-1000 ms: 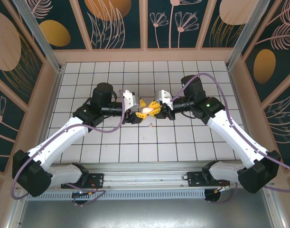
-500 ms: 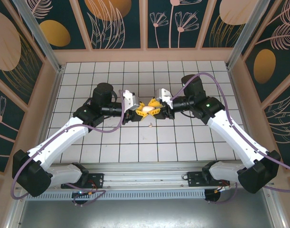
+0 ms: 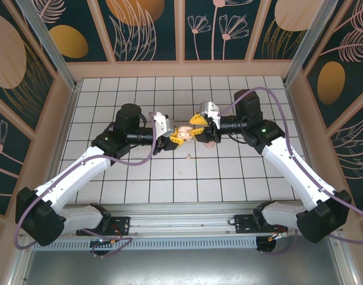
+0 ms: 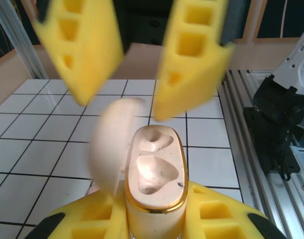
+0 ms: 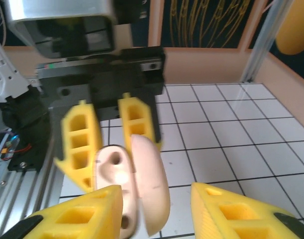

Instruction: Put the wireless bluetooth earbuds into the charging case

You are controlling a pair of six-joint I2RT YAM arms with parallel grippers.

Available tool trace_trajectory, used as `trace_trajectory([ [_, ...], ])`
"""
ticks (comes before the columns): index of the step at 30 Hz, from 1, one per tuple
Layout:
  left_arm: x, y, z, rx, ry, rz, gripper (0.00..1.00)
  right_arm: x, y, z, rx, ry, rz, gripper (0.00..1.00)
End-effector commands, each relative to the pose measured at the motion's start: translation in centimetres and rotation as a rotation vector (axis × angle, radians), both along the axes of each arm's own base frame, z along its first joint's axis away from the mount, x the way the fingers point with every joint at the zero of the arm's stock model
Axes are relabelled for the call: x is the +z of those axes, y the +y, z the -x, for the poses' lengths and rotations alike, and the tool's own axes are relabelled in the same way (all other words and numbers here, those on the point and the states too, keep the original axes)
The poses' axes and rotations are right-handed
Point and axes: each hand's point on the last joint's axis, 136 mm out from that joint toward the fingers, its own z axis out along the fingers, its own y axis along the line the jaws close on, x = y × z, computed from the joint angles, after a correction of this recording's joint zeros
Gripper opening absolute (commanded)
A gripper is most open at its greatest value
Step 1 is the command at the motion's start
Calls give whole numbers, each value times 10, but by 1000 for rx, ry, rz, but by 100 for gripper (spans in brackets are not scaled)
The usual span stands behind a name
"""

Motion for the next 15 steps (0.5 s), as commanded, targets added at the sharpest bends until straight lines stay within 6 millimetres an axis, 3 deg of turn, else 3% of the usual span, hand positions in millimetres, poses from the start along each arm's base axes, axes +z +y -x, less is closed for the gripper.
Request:
trace_trajectory([
  [1,2,-1,10,-50,-12,12,23,8,-5,-8,-47,-30,-24,41],
  [10,-2,-1,7,-30,-19,24,21,19,-9,-9,-57,-16,-68,42],
  [15,-20,0,-1,12,28,58,20,29,-15,-5,-80,10,-98,42],
])
